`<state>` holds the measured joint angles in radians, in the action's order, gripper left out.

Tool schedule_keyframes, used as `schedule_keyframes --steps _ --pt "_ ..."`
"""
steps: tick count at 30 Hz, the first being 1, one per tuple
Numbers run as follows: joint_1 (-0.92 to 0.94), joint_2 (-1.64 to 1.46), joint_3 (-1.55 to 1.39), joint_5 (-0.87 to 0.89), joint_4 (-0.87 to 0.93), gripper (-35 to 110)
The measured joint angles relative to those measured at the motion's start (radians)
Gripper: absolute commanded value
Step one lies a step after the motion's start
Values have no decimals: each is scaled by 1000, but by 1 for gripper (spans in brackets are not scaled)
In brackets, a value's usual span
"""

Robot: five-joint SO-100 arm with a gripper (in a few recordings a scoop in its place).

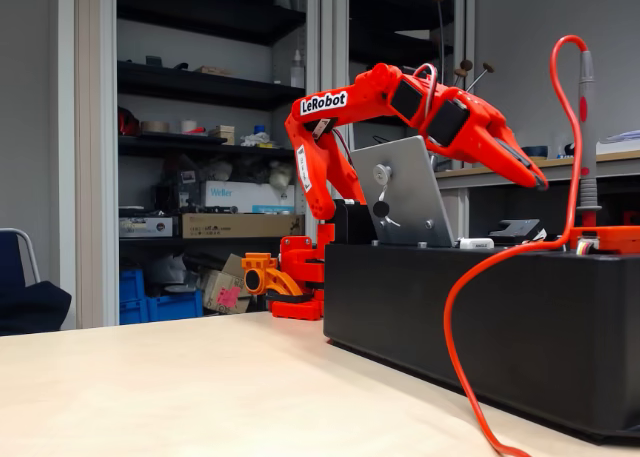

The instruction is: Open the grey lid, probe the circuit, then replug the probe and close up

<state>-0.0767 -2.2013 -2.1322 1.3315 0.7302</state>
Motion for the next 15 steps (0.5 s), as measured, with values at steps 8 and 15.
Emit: schedule_keyframes --steps 8,15 --pt "69 0 201 -241 63 0" --pt "152 35 367 -443 150 0"
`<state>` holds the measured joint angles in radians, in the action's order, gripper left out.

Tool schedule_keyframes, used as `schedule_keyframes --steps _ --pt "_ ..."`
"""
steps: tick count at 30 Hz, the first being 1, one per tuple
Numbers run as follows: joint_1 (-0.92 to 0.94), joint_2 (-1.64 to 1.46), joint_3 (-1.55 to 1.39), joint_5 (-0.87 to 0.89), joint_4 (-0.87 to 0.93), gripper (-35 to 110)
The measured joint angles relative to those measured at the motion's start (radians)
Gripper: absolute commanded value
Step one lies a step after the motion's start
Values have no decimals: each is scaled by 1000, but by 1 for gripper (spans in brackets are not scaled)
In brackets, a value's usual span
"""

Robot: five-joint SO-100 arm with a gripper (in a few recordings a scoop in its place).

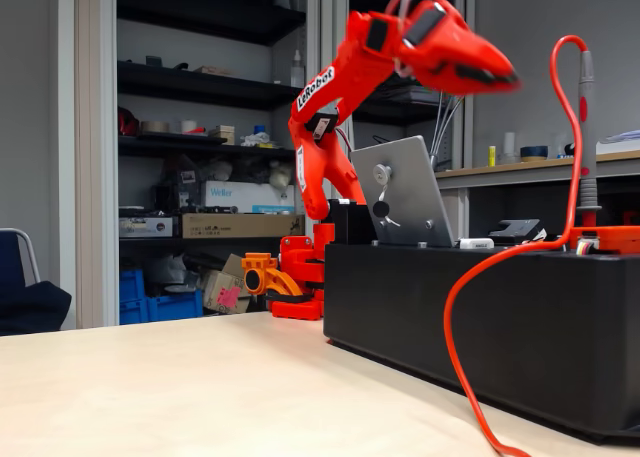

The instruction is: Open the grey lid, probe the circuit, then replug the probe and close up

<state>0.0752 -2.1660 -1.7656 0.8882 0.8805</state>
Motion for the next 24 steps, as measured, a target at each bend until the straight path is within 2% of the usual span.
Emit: schedule_keyframes --steps 8,15,24 --pt "124 3 9 -293 -15 0" --pt "262 26 -51 -589 -124 0" --pt "385 74 -175 -752 -262 0"
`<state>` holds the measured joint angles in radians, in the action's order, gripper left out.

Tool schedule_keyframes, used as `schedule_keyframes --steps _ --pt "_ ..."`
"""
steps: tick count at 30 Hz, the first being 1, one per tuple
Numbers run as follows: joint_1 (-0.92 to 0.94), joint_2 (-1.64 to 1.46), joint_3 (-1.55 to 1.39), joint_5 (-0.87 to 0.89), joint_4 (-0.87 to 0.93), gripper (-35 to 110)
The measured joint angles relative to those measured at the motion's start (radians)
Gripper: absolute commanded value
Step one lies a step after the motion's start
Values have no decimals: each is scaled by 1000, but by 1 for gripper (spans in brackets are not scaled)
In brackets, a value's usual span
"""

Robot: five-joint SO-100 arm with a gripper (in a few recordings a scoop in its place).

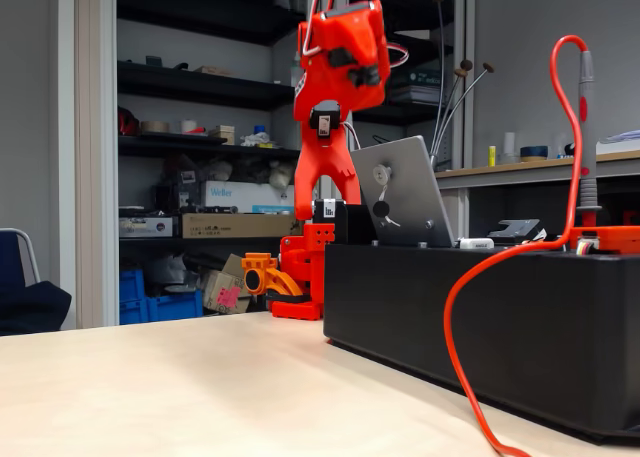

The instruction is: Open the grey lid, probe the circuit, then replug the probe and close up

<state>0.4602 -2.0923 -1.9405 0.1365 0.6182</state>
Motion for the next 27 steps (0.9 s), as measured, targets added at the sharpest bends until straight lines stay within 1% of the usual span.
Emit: schedule_keyframes --steps 6,14,27 --pt "43 3 -132 -9 -86 0" --pt "46 18 -201 20 -117 0" --pt "-49 32 -227 198 -8 0"
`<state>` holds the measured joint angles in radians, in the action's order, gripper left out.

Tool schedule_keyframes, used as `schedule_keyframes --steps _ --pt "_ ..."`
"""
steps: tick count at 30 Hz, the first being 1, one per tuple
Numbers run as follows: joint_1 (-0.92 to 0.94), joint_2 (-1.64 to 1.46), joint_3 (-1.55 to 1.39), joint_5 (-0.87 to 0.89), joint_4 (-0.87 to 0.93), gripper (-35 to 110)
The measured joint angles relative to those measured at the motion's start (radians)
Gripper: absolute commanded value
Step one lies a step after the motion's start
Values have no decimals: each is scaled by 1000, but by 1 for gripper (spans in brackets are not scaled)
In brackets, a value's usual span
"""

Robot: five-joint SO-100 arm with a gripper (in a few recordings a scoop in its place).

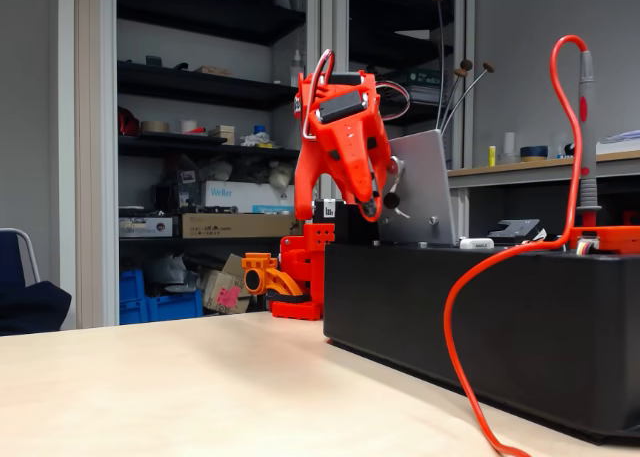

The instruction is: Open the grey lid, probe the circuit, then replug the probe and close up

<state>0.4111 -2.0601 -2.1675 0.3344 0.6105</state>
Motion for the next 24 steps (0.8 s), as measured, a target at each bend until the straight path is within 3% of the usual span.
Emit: schedule_keyframes --steps 24 --pt "-190 -107 0 334 202 0"
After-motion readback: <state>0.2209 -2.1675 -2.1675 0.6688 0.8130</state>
